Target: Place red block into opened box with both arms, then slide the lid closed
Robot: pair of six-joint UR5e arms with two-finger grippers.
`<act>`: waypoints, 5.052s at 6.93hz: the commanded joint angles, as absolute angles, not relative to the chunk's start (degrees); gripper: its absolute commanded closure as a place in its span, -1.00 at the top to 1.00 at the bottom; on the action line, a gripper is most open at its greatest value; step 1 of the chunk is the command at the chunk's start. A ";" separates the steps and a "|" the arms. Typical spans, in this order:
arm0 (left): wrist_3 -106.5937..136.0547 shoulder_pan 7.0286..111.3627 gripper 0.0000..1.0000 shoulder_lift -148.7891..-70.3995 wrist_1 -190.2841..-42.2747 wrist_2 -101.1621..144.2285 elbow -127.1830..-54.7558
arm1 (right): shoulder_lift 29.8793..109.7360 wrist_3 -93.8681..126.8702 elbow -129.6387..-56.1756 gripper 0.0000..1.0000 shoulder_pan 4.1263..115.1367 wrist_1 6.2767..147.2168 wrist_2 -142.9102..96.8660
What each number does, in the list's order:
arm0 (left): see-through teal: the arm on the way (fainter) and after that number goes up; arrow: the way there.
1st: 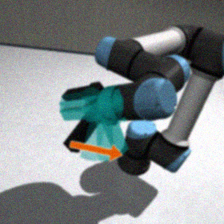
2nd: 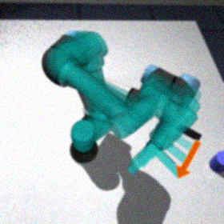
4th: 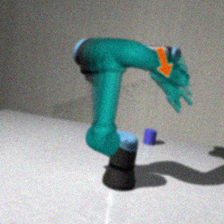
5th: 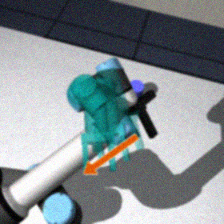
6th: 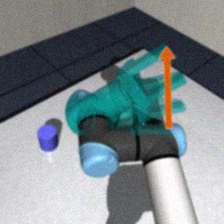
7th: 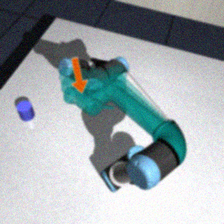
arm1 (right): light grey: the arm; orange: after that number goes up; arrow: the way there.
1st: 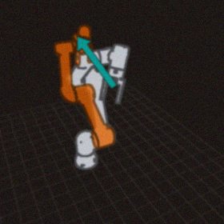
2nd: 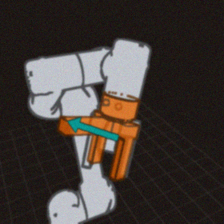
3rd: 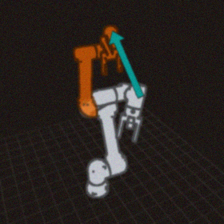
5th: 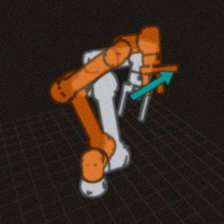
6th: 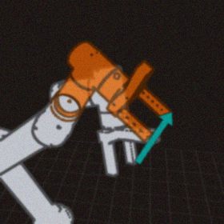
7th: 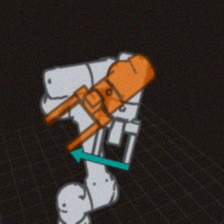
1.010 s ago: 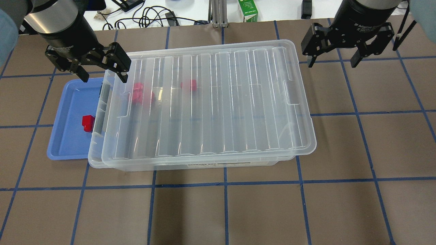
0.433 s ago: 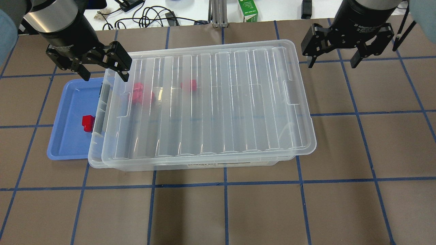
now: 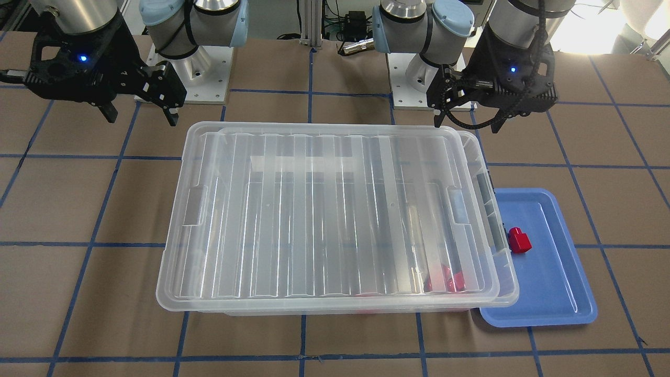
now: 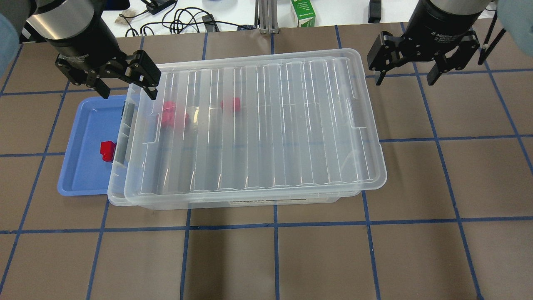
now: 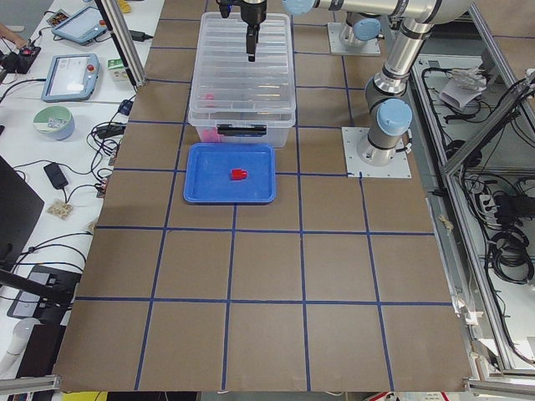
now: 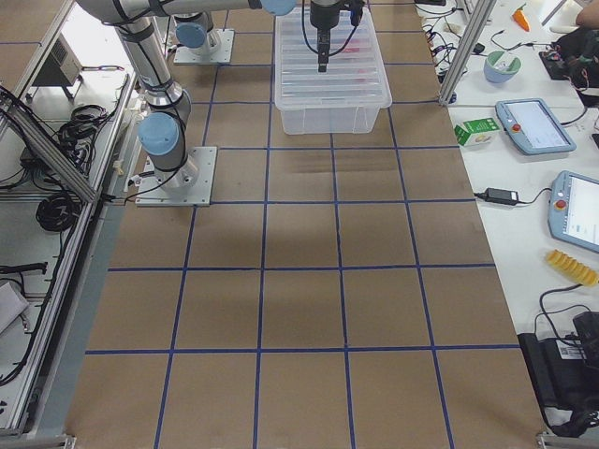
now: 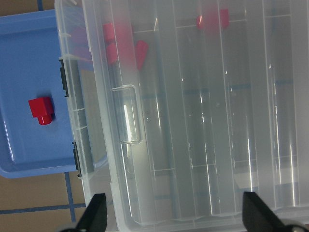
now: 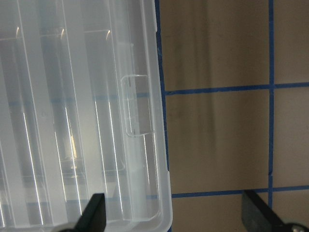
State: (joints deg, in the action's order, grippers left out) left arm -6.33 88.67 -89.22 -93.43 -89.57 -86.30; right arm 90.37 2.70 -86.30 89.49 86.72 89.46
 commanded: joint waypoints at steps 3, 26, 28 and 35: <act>-6.33 88.77 1.00 -89.12 -93.60 -89.74 -86.22 | 83.69 2.82 -99.64 1.00 89.38 104.46 89.56; -27.86 62.05 1.00 -103.86 -66.42 -90.44 -99.65 | 94.12 6.78 -91.05 1.00 88.98 91.05 89.04; -27.86 61.88 1.00 -107.30 -64.51 -90.44 -100.71 | 93.96 7.83 -91.84 1.00 92.90 91.14 89.30; -24.62 61.87 0.04 -114.60 -51.24 -89.65 -107.49 | 93.96 7.73 -91.49 1.00 92.46 91.14 90.26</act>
